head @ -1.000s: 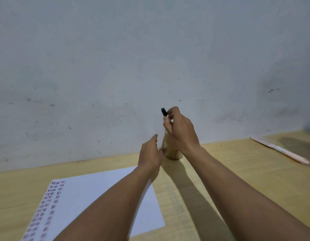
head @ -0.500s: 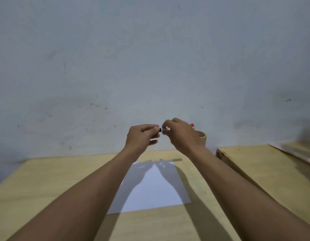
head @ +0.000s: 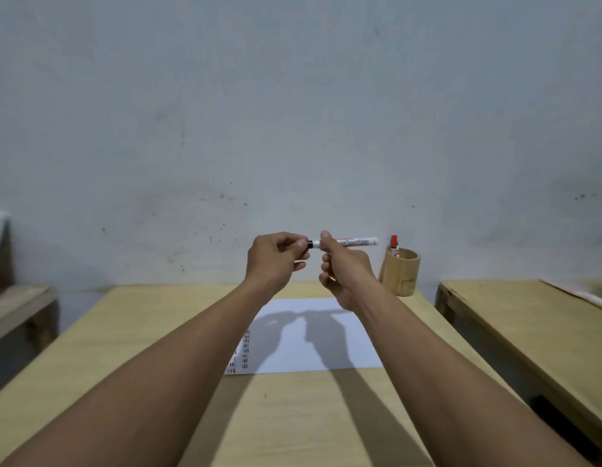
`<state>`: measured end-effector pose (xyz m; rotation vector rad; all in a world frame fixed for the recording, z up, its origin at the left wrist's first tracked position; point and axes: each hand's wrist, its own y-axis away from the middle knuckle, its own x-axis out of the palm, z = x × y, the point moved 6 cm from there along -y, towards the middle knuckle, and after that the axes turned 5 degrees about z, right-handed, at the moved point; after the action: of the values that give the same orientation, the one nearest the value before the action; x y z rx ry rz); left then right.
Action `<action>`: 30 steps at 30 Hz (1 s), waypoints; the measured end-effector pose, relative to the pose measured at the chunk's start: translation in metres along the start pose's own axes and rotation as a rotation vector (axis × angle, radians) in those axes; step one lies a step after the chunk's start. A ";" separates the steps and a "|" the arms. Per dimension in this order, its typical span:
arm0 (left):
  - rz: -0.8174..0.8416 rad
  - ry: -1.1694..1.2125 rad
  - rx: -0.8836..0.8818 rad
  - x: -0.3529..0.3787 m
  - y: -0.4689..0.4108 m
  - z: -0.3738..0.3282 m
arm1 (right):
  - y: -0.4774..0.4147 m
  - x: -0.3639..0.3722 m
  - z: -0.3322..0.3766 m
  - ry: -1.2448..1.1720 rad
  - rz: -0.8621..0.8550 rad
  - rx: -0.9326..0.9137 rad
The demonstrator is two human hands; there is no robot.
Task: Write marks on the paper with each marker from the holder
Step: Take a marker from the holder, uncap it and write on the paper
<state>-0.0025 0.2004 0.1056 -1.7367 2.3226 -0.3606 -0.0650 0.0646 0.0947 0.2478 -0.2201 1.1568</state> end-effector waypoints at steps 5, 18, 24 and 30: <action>-0.010 -0.097 0.029 -0.011 0.011 -0.005 | 0.008 0.021 -0.008 -0.239 0.049 -0.021; -0.129 -0.417 -0.030 -0.081 0.003 0.023 | -0.008 0.044 -0.040 -0.187 0.031 -0.020; -0.188 -0.657 -0.132 -0.120 -0.005 0.077 | -0.021 0.050 -0.070 -0.111 0.041 0.045; -0.173 -0.677 -0.229 -0.122 -0.020 0.112 | -0.039 0.052 -0.092 0.004 0.054 0.044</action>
<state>0.0848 0.3045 0.0099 -1.7922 1.7757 0.4279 -0.0054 0.1229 0.0198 0.2800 -0.1988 1.2162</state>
